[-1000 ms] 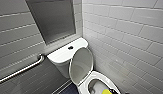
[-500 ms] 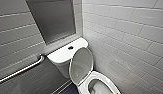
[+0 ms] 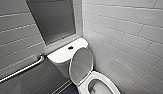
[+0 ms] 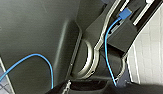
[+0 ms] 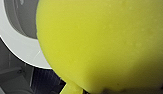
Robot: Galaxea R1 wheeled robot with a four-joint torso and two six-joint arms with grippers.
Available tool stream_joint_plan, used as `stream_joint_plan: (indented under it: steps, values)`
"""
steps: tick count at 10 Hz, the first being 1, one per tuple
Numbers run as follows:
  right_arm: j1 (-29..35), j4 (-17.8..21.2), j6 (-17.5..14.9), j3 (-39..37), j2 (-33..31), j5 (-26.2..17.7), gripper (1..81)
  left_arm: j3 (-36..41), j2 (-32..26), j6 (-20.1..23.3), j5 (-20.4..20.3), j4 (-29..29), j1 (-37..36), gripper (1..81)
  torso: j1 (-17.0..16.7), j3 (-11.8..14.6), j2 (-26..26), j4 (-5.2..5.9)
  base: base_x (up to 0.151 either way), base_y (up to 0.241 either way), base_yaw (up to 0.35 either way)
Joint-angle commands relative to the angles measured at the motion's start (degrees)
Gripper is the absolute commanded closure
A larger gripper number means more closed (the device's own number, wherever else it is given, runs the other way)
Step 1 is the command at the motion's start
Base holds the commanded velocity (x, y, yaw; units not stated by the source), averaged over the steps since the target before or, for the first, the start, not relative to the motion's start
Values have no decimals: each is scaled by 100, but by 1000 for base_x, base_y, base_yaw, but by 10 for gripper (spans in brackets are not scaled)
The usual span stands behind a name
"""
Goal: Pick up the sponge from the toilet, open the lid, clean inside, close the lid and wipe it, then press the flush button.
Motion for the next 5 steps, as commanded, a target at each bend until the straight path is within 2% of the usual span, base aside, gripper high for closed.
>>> stream_joint_plan:
  steps: [1, 2, 4, 5]
  values:
    - [164, -153, 10, 74, -13, -429, 811, 350, -346, 10, 404, 126, -37, 10, 0, 0, 0, 0, 0, 0, 0]
    - [120, -153, 2, 109, 13, -455, 811, 551, -503, 10, 422, 126, -178, 10, 0, 0, 0, 0, 0, 0, 0]
    - [-108, -362, 1, 66, 223, -491, 811, 1139, -898, 2, 596, 283, -511, 10, -743, 0, 1150, 0, 0, 0, 0]
    - [-257, -478, 10, -48, 364, -499, 811, 1298, -979, 2, 808, 284, -722, 10, -415, 0, 641, 0, 0, 0, 0]
